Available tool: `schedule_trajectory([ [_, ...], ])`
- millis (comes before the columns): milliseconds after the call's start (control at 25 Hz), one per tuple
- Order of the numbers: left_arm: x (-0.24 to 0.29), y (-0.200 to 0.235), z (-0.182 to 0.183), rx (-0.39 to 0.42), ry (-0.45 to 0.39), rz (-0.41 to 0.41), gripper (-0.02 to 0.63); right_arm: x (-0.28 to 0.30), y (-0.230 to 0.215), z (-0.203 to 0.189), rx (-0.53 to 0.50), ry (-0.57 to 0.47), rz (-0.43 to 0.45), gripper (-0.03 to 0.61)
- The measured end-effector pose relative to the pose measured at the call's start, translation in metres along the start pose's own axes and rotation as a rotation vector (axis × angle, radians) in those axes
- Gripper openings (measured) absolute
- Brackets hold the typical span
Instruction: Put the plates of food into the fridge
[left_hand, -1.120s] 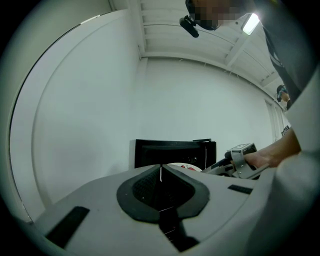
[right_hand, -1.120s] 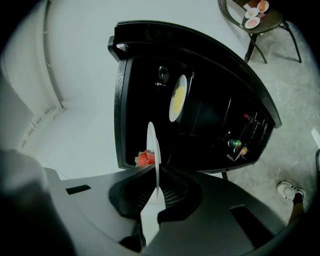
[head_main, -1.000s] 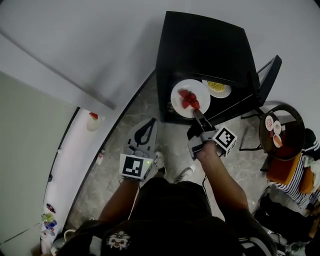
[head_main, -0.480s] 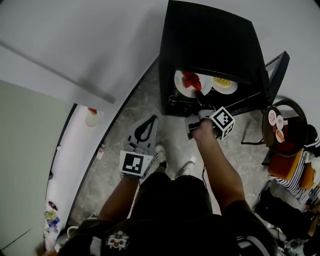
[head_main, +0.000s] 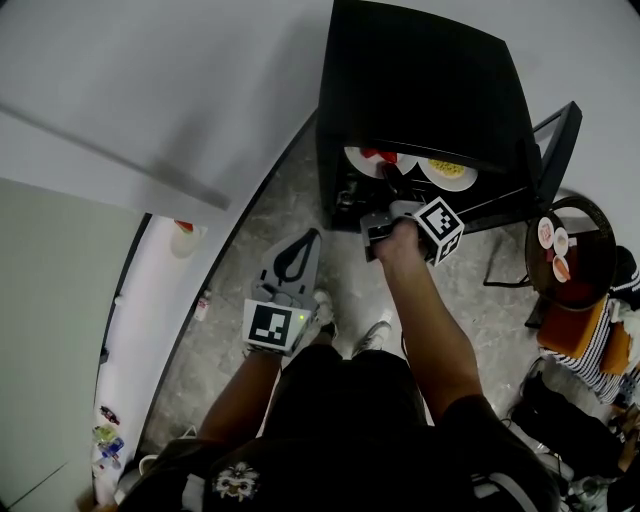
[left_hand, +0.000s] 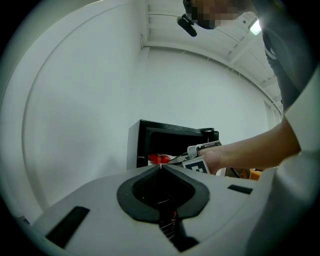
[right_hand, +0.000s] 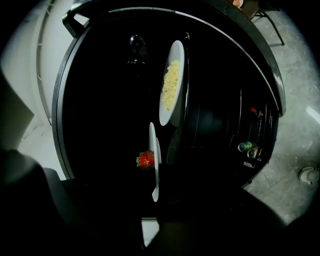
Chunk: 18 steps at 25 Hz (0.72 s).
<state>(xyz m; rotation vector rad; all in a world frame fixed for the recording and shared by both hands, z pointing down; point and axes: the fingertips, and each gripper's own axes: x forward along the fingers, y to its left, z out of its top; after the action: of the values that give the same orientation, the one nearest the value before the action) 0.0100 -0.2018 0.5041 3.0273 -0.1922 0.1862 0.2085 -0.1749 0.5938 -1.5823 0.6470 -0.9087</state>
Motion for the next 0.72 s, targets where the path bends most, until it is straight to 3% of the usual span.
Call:
schedule_trajectory([
  [560,0.007,-0.004,0.011,-0.007,-0.031,0.001,0.021,0.002,0.003,-0.004,0.022,0.016,-0.078,0.046],
  [720,0.007,-0.005,0.013,-0.007,-0.037,0.004,0.021,0.001,0.012,-0.009,0.018,0.037,-0.073,0.117],
])
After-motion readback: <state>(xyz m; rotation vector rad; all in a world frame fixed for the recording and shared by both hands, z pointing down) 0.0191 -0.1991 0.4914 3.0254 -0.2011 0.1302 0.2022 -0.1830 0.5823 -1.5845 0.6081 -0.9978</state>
